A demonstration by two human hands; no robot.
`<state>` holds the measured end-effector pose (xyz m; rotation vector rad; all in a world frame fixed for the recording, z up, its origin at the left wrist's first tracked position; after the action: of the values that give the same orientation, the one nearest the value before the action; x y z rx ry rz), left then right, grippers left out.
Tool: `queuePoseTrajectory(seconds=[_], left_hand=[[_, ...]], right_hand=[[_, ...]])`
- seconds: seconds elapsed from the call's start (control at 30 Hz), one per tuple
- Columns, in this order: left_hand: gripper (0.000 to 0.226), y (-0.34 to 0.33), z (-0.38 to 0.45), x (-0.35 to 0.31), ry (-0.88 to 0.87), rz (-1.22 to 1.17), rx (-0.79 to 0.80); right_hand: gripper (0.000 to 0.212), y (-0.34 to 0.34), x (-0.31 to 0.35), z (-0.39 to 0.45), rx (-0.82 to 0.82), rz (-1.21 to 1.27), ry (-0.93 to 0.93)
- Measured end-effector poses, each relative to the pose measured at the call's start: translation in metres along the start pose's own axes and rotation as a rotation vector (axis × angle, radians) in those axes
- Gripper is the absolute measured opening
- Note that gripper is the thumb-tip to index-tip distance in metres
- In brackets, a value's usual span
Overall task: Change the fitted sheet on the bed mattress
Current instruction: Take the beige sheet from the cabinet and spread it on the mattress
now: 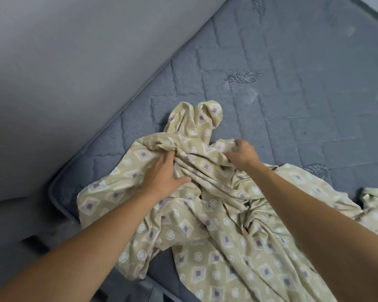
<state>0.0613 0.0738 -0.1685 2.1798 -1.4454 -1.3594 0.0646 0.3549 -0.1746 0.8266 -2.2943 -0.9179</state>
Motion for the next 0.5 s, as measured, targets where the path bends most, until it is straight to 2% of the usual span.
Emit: queuePoseTrajectory(seconds=[0.07,0.17,0.27,0.33,0.37,0.4,0.43,0.47,0.5], left_hand=[[0.074,-0.011,0.001,0.005,0.059,-0.108,-0.048],[0.04,-0.01,-0.011,0.008,0.025,-0.07,-0.131],[0.033,0.0,-0.034,0.021,-0.046,-0.048,-0.171],[0.033,0.008,-0.052,0.04,0.016,0.058,-0.172],[0.03,0.011,-0.06,0.05,0.089,0.146,-0.155],[0.024,0.012,-0.067,0.058,0.173,0.246,-0.112],[0.019,0.013,-0.072,0.063,0.249,0.325,-0.05],[0.017,0.013,-0.076,0.066,0.303,0.369,0.017],[0.016,0.014,-0.076,0.065,0.334,0.4,0.079]], right_hand=[[0.032,-0.003,-0.005,-0.014,-0.141,0.105,0.074],[0.025,-0.006,-0.01,-0.037,-0.279,0.281,0.119],[0.029,0.005,-0.023,-0.053,-0.42,0.293,0.085],[0.026,0.013,-0.031,-0.062,-0.482,0.281,0.029],[0.027,0.012,-0.024,-0.065,-0.405,0.196,0.061],[0.031,0.002,-0.011,-0.067,-0.235,0.082,0.153],[0.029,-0.017,0.003,-0.073,0.0,0.011,0.277],[0.024,-0.036,0.014,-0.083,0.246,0.019,0.364],[0.023,-0.046,0.021,-0.092,0.426,0.105,0.386]])
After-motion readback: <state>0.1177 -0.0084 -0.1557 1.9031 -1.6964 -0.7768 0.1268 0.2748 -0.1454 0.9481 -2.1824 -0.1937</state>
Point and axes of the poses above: each hand's wrist, its own z-axis towards the middle knuckle, its own y-axis out of the back of the hand, x = y × z, the point moved 7 cm from there along z, towards the middle knuckle, and after that the axes turned 7 degrees about -z, right-handed, at the moved point
